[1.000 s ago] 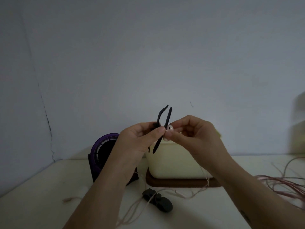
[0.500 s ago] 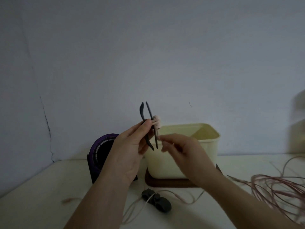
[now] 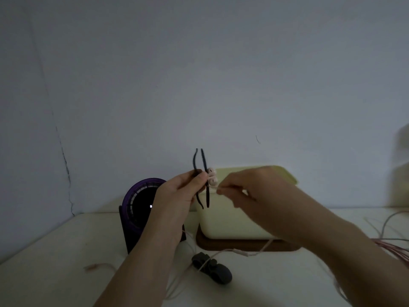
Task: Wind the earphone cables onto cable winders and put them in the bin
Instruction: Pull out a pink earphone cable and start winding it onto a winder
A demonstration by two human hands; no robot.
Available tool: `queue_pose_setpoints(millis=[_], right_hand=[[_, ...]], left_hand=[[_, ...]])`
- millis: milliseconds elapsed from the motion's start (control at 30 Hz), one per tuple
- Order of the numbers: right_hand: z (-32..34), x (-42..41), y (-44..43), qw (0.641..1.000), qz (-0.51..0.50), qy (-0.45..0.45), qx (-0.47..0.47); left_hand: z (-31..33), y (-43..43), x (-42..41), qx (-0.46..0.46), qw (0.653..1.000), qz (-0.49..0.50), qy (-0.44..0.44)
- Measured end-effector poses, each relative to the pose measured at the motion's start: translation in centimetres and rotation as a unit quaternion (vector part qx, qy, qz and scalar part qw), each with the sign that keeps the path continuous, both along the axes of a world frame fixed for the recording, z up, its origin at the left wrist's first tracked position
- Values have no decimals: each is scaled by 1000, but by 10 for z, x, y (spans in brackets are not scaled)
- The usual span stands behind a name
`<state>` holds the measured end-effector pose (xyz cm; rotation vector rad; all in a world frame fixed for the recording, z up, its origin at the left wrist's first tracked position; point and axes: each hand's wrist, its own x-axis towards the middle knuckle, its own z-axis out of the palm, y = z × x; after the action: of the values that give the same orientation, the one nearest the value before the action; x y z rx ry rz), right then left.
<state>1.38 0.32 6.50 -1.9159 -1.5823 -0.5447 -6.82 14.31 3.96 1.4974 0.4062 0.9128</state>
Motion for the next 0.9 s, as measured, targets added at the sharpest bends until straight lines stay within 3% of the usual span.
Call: queue_pose_setpoints(millis=[100,300,500,767,900], right_hand=[[9,6,-9,998,5,38,43],[16,19,-23,988,17,57,144],[16,25,-25,987,33,53,147],[18,27,-26,988,36,34,149],[14,36,-24,979,48,109,164]], left_hand=[[3,-9,0,92,995,-23,29],[3,-15,0,114,984,-120,57],[5,-14,-3,136,974,-164,79],[10,-17,-8,189,969,-133,90],[14,-22,-11,180,966,-165,82]])
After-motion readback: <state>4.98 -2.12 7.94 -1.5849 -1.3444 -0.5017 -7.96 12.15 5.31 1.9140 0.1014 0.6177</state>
